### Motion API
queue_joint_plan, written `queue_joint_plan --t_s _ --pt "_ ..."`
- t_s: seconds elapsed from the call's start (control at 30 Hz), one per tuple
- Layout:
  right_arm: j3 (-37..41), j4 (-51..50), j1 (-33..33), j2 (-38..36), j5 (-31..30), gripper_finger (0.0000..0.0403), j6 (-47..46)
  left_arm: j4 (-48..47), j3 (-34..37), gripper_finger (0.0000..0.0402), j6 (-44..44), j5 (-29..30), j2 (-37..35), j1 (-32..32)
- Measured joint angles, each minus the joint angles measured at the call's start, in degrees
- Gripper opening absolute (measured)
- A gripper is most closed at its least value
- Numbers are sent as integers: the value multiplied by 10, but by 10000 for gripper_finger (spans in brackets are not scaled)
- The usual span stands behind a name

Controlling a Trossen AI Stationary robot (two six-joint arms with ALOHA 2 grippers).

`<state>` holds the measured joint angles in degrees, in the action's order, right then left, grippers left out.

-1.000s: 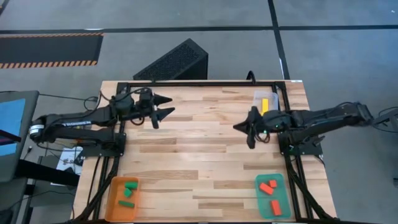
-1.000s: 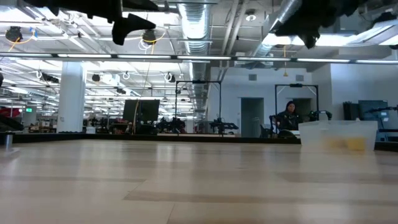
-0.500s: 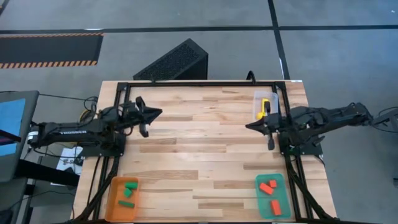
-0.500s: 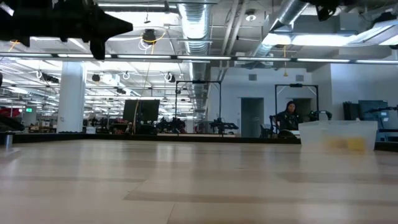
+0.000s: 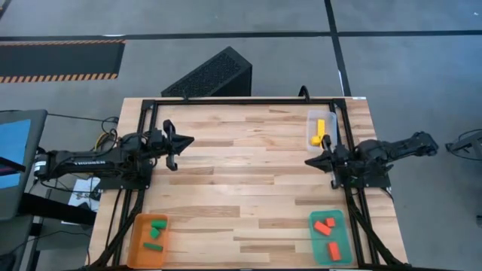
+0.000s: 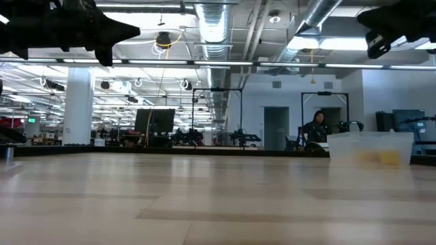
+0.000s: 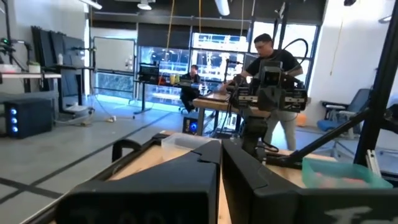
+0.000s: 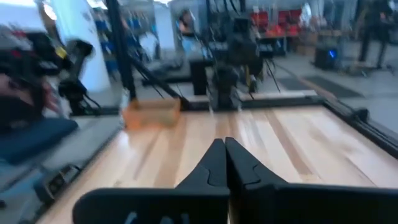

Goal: Sort & place blocks by color
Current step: Return to Home Position

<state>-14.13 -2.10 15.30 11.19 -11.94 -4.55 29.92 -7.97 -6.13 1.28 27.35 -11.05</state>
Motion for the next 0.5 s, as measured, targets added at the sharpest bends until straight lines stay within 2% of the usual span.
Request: queue_joint_plan --t_s 0.23,0.4,0.5 --pt "67 52 23 -83 -17 2 0 -11 0 0 20 0 0 0" --pt "130 159 22 -104 -16 1 0 -11 0 0 38 1 0 0" --pt "136 174 19 -104 -15 1 0 -10 0 0 40 2 0 0"
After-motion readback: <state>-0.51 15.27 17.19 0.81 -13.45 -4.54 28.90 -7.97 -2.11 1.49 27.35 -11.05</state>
